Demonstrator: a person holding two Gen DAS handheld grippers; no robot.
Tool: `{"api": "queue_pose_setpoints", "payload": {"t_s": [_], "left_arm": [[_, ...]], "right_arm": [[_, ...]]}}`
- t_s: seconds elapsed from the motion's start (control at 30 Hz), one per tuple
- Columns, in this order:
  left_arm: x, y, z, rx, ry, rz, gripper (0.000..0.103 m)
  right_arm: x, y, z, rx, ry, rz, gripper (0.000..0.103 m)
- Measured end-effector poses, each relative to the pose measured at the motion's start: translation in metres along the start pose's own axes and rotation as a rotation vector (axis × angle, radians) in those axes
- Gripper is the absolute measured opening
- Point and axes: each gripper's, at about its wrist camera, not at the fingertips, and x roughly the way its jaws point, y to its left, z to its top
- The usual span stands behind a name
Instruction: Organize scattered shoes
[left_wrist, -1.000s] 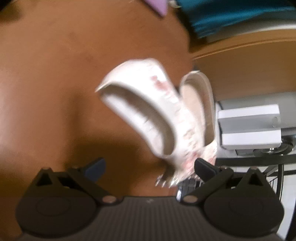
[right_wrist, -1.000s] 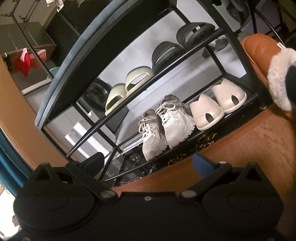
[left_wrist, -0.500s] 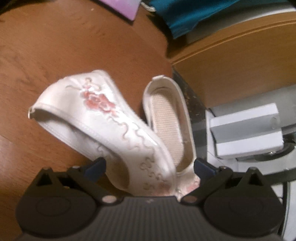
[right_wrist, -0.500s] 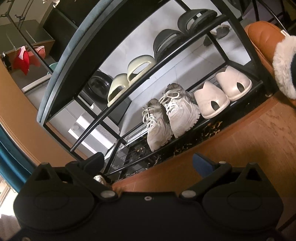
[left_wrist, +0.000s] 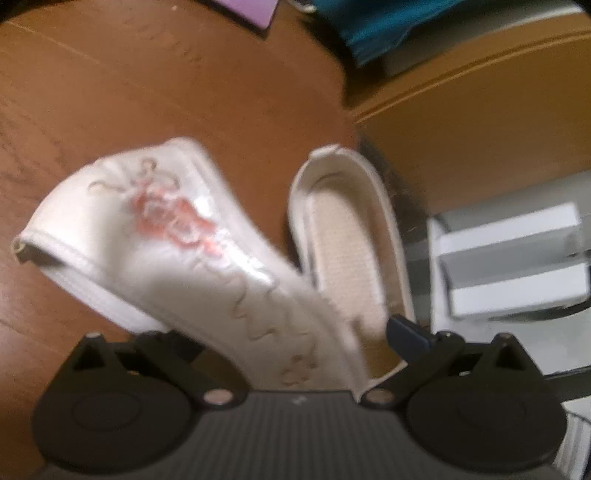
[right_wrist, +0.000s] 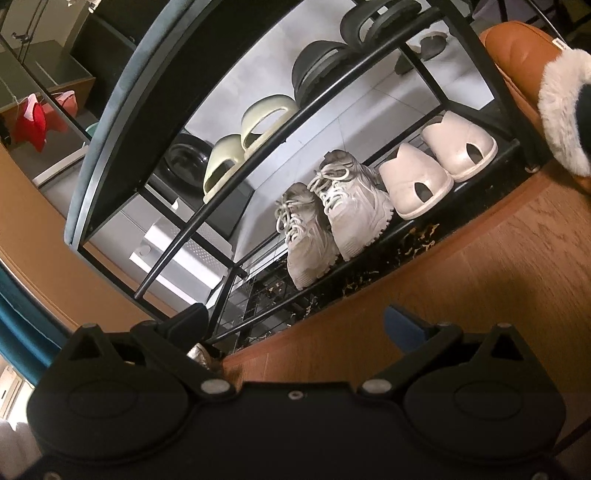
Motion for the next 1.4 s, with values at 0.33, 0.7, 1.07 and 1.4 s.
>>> {"api": "queue_pose_setpoints", "payload": {"t_s": [0.33,0.7,1.07,1.4], "left_arm": [[-0.008,0.005,-0.002,0.013,0.008,-0.133,0.054],[-0.058,0.054,0.005,0.122,0.079,-0.194,0.047],[-0.123,0.059,-0.07,0.305,0.29,-0.133,0.046],[-0.176,0.001,-0.236,1.139,0.536,-0.223,0.047]], "right_arm": [[0.0,-0.003,0.0,0.015,0.002,-0.01,0.103],[-0.004,-0.002,-0.001,-0.008,-0.011,-0.013,0.103],[-0.017,-0.004,-0.003,-0.067,-0.085,-0.064,0.103],[-0.026,-0.02,0.007,-0.002,-0.15,-0.119,0.103]]}}
